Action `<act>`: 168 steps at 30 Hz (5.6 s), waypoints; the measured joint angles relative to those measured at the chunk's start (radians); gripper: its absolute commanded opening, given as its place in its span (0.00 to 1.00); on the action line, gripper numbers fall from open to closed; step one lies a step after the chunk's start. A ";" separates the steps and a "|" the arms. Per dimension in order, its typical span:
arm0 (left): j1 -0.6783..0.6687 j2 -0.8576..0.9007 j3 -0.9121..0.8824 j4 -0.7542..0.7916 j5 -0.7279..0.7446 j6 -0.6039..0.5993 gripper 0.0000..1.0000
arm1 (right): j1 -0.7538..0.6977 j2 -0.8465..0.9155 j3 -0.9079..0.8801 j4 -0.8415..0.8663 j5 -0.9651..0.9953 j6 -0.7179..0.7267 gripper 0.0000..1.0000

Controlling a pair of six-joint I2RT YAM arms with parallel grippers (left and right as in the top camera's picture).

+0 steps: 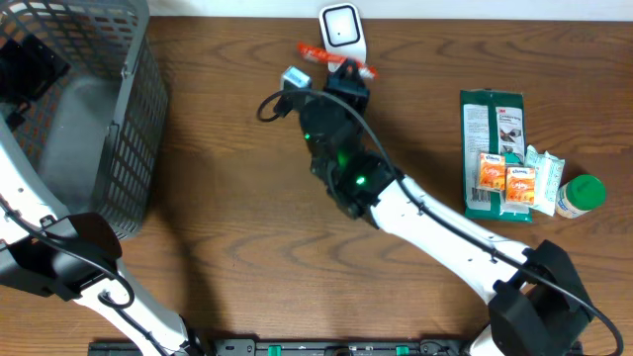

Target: Scan the item barcode

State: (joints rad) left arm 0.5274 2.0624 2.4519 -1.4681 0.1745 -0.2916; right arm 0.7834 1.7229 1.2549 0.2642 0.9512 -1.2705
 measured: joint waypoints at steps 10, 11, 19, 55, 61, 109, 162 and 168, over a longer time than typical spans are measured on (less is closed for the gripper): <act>0.000 0.000 0.000 -0.001 0.000 0.000 0.98 | -0.159 0.071 0.440 -0.025 0.146 -0.446 0.01; 0.000 0.000 0.000 -0.001 0.000 0.000 0.98 | -0.169 0.091 0.509 -0.045 0.156 -0.467 0.01; 0.000 0.000 0.000 -0.002 0.000 0.000 0.98 | -0.226 0.282 0.920 -0.053 0.245 -0.550 0.01; 0.000 0.000 0.000 -0.001 0.000 0.000 0.98 | -0.237 0.970 0.932 -0.126 0.211 -0.315 0.01; 0.000 0.000 0.000 -0.001 0.000 0.000 0.98 | -0.237 0.970 0.932 -0.219 0.163 -0.234 0.01; 0.000 0.000 0.000 -0.001 0.000 0.000 0.98 | -0.190 0.970 0.932 -0.350 0.051 0.043 0.01; 0.000 0.000 0.000 -0.001 0.003 0.000 0.98 | -1.007 0.430 0.595 -1.452 -0.939 1.389 0.99; 0.000 0.000 0.000 -0.001 0.003 0.000 0.98 | -1.007 0.430 0.595 -1.452 -0.941 1.389 0.99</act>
State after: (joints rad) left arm 0.5274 2.0624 2.4519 -1.4693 0.1776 -0.2913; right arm -0.2241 2.1532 1.8500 -1.1877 0.0105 0.1184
